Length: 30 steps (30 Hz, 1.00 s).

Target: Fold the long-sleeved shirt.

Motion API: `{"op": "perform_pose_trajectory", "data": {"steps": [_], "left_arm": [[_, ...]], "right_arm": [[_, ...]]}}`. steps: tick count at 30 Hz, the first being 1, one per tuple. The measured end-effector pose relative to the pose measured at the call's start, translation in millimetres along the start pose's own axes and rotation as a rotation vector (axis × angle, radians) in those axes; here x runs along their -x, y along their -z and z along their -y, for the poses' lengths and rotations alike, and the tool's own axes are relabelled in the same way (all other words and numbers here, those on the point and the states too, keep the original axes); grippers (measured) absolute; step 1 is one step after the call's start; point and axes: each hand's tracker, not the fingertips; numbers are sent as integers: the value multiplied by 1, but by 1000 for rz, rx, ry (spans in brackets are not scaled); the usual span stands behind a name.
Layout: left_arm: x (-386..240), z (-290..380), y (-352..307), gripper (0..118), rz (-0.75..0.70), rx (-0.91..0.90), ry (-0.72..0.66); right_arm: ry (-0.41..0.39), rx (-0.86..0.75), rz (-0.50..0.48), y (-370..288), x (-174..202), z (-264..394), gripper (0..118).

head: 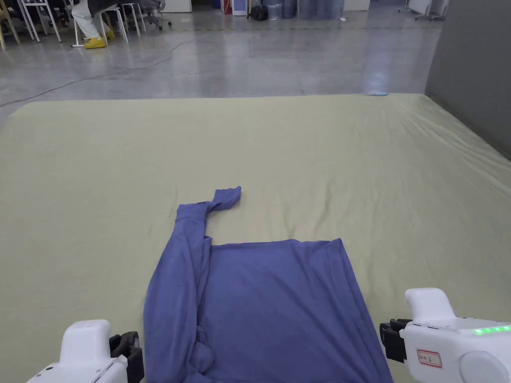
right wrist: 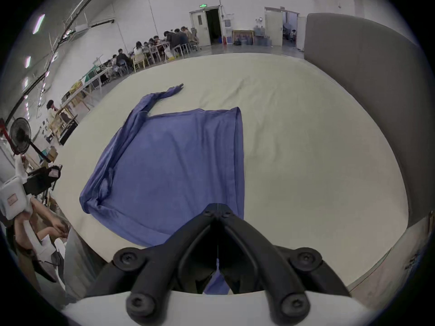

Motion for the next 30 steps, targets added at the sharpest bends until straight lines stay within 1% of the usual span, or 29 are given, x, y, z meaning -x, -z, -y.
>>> {"op": "perform_pose_trajectory", "data": {"steps": [3,5,6,7,8,9,10,11,14,16,17,18,19,22,23,24,25,26,27,30], "left_arm": [[9,-39,26,0,25,1,-16],[12,-79,58,1,55,5,12],[11,-96,75,32,45,3,8],[10,-112,96,76,43,0,9],[11,-131,122,76,52,11,1],[11,-145,146,91,53,44,-6],[12,-158,175,112,61,104,-10],[5,-166,198,118,45,117,-3],[3,-184,269,118,-20,234,13],[-9,-183,292,117,-57,275,20],[-11,-183,303,114,-89,300,27],[-13,-182,310,106,-108,314,11],[-13,-182,314,101,-98,323,-7],[-16,-173,324,99,-71,365,-54],[-5,-175,339,96,-73,375,-67],[-5,-174,342,82,-79,377,-66],[-4,-171,345,58,-75,378,-64],[-3,-168,347,23,-62,387,-65],[2,-167,352,1,-56,403,-76],[3,-167,339,1,-55,365,-82]], "right_arm": [[5,14,-10,4,-2,-2,3],[0,29,-8,8,-5,-5,3],[-4,37,-1,11,-6,-6,3],[-7,42,5,14,-7,-6,3],[-8,46,9,17,-9,-7,3],[-8,52,10,21,-10,-7,3],[-5,62,11,25,-11,-7,3],[-1,72,11,29,-13,-7,3],[16,106,9,44,-15,-5,3],[22,125,11,50,-17,-3,3],[22,135,13,52,-14,-3,3],[23,142,14,54,-15,-3,3],[24,148,15,55,-15,-3,3],[29,157,22,60,-18,-3,3],[29,157,26,61,-18,-3,3],[28,157,28,61,-18,-4,3],[26,159,27,61,-17,-5,3],[26,157,26,61,-17,-5,3],[27,156,26,61,-16,-6,3],[21,149,28,58,-15,-7,3]]}}
